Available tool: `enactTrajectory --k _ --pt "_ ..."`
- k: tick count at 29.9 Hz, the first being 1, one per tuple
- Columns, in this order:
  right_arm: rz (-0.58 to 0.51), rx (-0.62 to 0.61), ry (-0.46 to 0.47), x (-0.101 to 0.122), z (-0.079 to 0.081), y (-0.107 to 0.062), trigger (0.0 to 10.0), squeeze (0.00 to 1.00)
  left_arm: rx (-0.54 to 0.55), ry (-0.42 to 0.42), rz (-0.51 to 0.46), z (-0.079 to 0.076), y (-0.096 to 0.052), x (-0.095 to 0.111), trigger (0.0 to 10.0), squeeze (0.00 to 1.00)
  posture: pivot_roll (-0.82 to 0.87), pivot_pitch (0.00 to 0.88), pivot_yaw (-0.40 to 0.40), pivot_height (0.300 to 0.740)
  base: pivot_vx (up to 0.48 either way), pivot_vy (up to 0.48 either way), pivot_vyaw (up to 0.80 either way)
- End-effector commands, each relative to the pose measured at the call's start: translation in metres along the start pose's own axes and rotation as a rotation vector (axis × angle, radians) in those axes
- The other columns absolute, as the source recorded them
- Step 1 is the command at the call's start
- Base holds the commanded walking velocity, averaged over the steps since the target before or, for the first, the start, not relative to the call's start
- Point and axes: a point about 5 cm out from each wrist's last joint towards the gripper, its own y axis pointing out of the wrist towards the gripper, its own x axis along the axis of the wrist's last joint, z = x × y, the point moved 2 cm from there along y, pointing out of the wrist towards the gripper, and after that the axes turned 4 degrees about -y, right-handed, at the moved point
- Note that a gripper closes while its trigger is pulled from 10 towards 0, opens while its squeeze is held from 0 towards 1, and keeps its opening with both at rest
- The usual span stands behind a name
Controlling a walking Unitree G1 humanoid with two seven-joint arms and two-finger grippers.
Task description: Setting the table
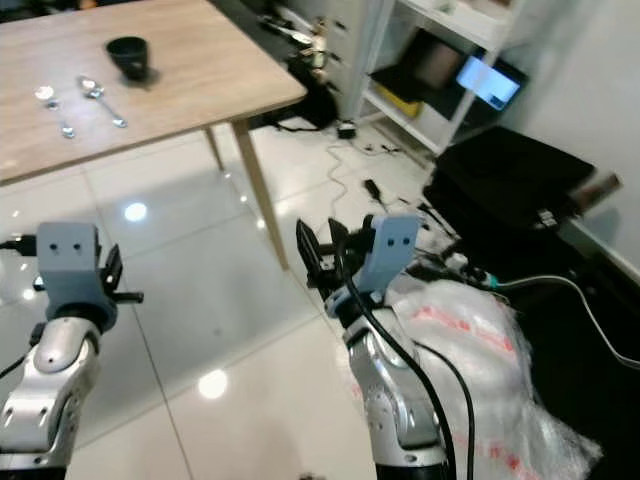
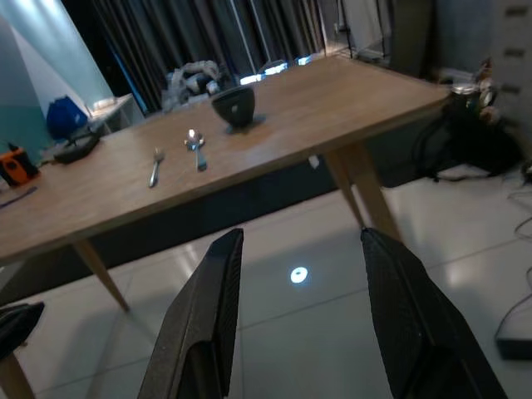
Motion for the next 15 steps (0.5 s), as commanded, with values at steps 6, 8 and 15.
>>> enactTrajectory --k 6,8,15 --pt "0.006 0.003 0.035 -0.0019 -0.0009 -0.0014 10.0 0.00 0.005 0.013 0.009 0.0008 -0.0016 -0.0036 10.0 0.00 0.01 0.068 0.052 0.740 0.480 0.000 0.09" --pt "0.001 0.011 0.046 -0.0010 -0.0003 -0.0010 10.0 0.00 0.005 0.014 0.008 0.0012 -0.0014 -0.0036 10.0 0.00 0.01 0.066 0.054 0.740 0.480 0.000 0.79" --pt "-0.003 0.012 0.049 -0.0005 0.0000 0.0005 10.0 0.00 0.006 0.017 0.006 0.0020 -0.0009 -0.0036 10.0 0.00 0.02 0.062 0.054 0.740 0.480 0.000 0.79"
